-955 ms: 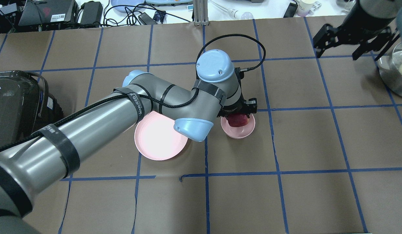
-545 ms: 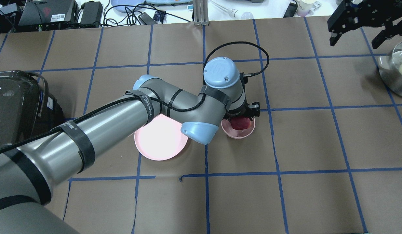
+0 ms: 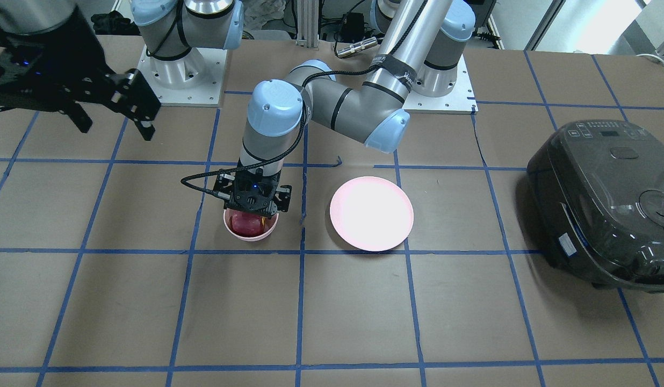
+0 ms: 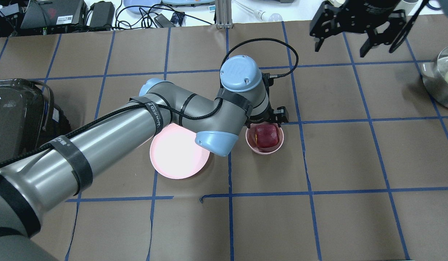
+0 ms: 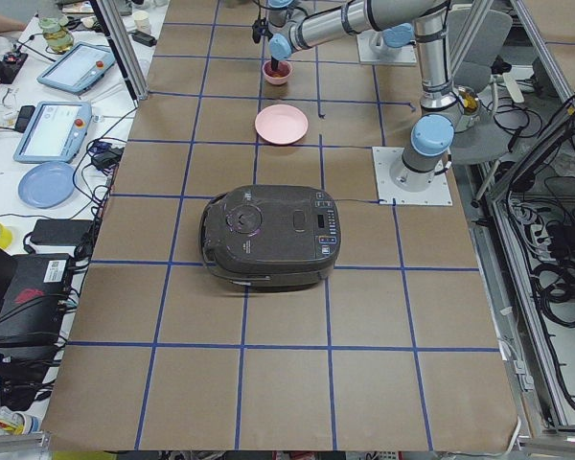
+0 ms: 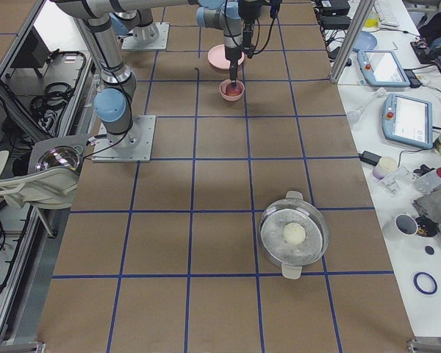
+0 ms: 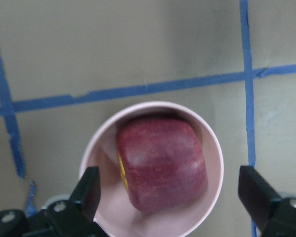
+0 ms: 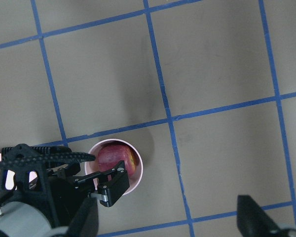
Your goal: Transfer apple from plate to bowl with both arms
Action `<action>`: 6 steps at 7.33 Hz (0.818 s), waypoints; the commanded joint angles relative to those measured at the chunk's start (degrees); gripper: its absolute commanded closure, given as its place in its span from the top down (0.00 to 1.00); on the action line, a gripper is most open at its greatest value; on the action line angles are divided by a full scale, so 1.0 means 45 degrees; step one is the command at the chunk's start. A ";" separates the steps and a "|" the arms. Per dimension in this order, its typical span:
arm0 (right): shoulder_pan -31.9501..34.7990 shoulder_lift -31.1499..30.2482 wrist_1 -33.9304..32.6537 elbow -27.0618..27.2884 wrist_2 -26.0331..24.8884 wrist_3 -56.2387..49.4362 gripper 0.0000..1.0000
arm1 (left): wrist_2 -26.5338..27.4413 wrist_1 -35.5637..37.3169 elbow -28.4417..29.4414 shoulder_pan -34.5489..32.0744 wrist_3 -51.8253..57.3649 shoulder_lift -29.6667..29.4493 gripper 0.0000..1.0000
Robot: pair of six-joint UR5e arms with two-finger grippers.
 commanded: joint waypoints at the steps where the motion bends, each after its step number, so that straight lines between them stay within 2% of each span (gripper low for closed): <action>1: 0.0352 0.0230 -0.0503 0.0049 0.0005 0.0653 1.00 | 0.0151 -0.1642 -0.0155 0.1430 0.1017 0.1180 1.00; 3: 0.0371 0.0230 -0.0503 0.0224 -0.0014 0.0653 1.00 | 0.0151 -0.4512 -0.0175 0.3148 0.2966 0.2547 1.00; 4: 0.0352 0.0230 -0.1218 0.0535 0.0005 0.0285 1.00 | 0.0616 -0.5995 -0.0059 0.3929 0.3922 0.3288 1.00; 5: 0.0313 0.0211 -0.1921 0.0944 -0.0033 -0.2058 1.00 | 0.1220 -0.6900 0.0078 0.4653 0.4203 0.4069 1.00; 6: 0.0351 0.0114 -0.1909 0.1064 -0.0343 -0.2778 1.00 | 0.1265 -0.7895 0.0485 0.5027 0.4379 0.4889 1.00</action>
